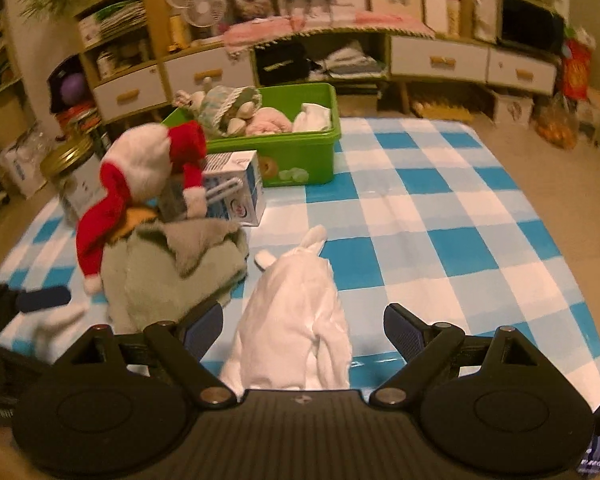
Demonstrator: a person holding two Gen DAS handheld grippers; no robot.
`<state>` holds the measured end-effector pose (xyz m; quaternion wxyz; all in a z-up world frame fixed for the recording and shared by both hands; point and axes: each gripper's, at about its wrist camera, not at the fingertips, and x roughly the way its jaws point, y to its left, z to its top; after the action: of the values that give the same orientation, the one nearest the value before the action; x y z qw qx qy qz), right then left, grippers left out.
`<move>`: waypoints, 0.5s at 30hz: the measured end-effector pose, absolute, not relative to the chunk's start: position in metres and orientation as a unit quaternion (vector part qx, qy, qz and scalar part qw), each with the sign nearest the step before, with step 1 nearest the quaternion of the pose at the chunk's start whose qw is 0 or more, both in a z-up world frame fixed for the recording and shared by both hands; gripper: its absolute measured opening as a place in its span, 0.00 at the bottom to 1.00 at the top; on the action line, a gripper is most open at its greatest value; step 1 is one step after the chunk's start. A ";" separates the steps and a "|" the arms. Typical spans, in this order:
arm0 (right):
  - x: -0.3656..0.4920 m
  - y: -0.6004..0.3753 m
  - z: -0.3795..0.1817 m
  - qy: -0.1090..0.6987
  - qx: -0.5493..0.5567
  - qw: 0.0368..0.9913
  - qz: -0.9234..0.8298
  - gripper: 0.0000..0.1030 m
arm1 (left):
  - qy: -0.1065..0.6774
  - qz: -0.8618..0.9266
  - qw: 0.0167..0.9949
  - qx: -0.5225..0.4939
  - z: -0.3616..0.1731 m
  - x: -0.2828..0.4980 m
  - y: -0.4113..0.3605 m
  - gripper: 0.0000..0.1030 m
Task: Organize soft objects
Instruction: 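Grasp the grey-green towel with the left tool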
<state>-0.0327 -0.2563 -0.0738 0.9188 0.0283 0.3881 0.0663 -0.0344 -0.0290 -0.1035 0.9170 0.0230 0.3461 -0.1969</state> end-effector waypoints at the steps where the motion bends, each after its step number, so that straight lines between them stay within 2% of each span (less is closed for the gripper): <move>1: -0.034 -0.256 -0.076 0.386 0.023 0.919 0.070 0.70 | 0.350 -0.200 0.915 0.013 -0.106 -0.034 -0.030 0.94; 6: -0.038 -0.260 -0.089 0.389 0.009 0.918 0.072 0.70 | 0.362 -0.204 0.908 -0.045 -0.115 -0.027 -0.034 0.91; 11: -0.037 -0.261 -0.095 0.392 0.001 0.917 0.070 0.70 | 0.363 -0.207 0.904 -0.090 -0.112 -0.020 -0.037 0.73; 15: -0.038 -0.259 -0.096 0.392 -0.004 0.917 0.075 0.70 | 0.365 -0.203 0.902 -0.108 -0.111 -0.018 -0.039 0.65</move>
<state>-0.0381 -0.2589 -0.0958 0.9171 -0.0042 0.3916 0.0748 -0.0179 -0.0390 -0.1109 0.9021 -0.1084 0.3652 -0.2029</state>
